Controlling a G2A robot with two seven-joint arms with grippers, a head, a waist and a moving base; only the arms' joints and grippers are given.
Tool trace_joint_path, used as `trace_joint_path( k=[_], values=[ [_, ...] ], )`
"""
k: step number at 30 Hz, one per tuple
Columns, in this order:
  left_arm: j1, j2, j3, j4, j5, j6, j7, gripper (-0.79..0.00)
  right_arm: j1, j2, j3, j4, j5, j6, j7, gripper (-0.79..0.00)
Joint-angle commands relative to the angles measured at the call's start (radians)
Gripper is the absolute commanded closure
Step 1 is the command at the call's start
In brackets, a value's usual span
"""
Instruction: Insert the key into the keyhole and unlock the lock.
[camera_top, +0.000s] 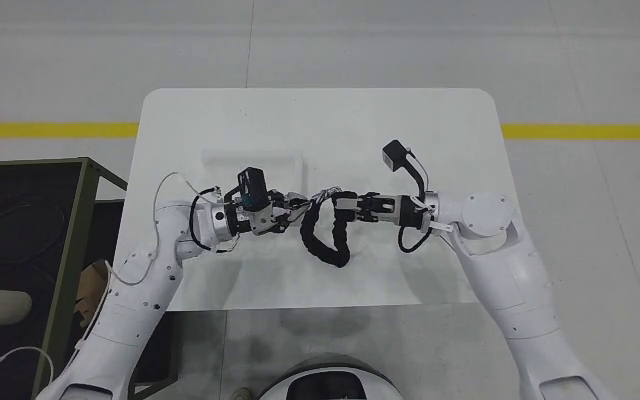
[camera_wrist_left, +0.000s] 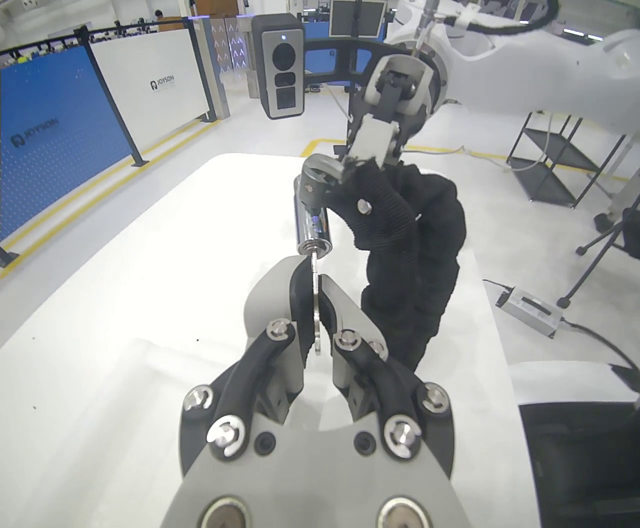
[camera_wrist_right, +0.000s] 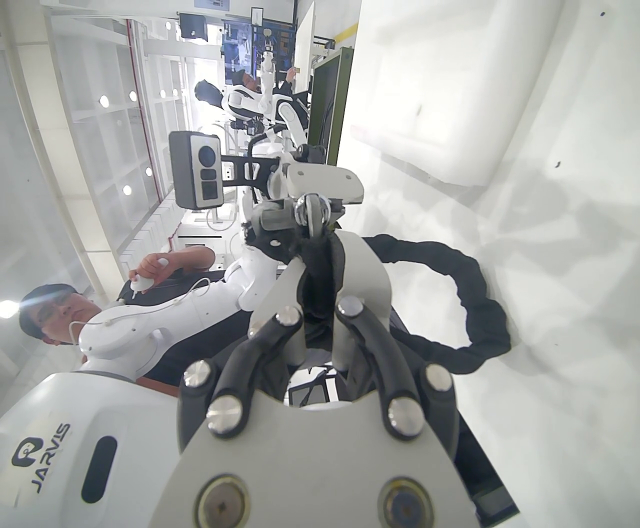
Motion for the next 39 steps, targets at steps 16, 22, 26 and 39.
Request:
trace_joint_path(
  k=[16, 22, 26, 39],
  values=[
    [0.030, -0.005, -0.019, 0.113, 0.256, 0.086, 0.380, -0.785, -0.016, 0.014, 0.023, -0.058, -0.291, 0.063, -0.173, 0.000],
    [0.030, -0.005, -0.019, 0.113, 0.256, 0.086, 0.380, -0.785, -0.075, 0.042, 0.052, -0.223, -0.817, 0.124, -0.318, 0.000],
    [0.030, -0.005, -0.019, 0.113, 0.256, 0.086, 0.380, -0.785, -0.131, 0.058, 0.046, -0.345, -1.217, 0.122, -0.447, 0.000],
    [0.030, -0.005, -0.019, 0.113, 0.256, 0.086, 0.380, -0.785, -0.150, 0.050, -0.126, -0.271, -1.839, -0.045, -0.500, 0.000]
  ],
)
